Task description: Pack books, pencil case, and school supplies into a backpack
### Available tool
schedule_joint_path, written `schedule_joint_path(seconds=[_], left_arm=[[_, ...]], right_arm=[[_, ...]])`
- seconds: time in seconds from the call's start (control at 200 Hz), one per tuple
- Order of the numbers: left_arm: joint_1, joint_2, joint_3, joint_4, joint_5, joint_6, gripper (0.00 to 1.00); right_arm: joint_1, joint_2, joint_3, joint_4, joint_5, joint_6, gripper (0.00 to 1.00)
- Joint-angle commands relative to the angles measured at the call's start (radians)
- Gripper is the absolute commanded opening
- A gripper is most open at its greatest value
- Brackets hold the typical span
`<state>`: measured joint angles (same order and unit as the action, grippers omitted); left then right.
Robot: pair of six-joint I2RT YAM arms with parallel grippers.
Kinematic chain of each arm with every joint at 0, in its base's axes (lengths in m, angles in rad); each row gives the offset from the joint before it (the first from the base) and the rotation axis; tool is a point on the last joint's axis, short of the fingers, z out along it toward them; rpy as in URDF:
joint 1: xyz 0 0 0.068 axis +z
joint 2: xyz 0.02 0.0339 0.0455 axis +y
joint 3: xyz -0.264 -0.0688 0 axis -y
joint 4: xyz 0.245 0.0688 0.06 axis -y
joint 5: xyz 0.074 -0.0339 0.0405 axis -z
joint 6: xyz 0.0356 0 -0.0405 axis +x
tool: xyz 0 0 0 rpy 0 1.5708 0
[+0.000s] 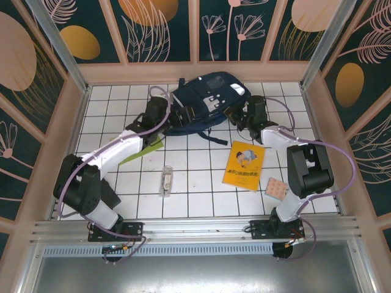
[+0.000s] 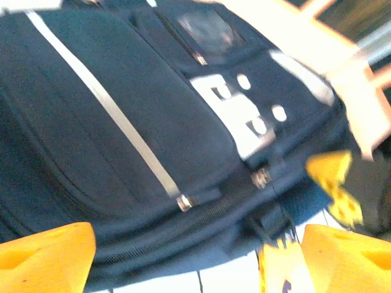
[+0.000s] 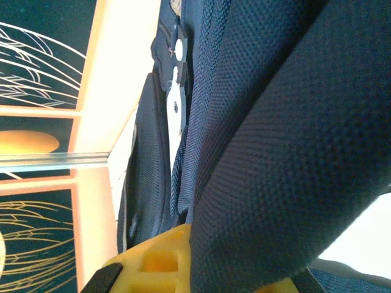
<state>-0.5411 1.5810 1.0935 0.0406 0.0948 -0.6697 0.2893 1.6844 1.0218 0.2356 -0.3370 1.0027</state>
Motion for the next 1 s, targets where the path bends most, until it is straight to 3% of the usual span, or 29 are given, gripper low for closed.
schedule_joint_path(seconds=[0.0, 0.175, 0.445, 0.991], left_arm=[[-0.039, -0.006, -0.091, 0.058, 0.06, -0.045, 0.8], [-0.141, 0.026, -0.105, 0.139, 0.03, -0.015, 0.78], [-0.225, 0.188, -0.045, 0.288, 0.016, 0.011, 0.73], [-0.227, 0.423, 0.043, 0.537, -0.34, 0.094, 0.69]], right_arm=[[0.014, -0.002, 0.067, 0.053, 0.017, 0.053, 0.0], [0.028, -0.012, 0.112, 0.003, 0.062, 0.067, 0.0], [0.037, -0.005, 0.12, 0.011, 0.071, 0.1, 0.0], [0.045, -0.019, 0.038, 0.1, -0.025, 0.195, 0.0]])
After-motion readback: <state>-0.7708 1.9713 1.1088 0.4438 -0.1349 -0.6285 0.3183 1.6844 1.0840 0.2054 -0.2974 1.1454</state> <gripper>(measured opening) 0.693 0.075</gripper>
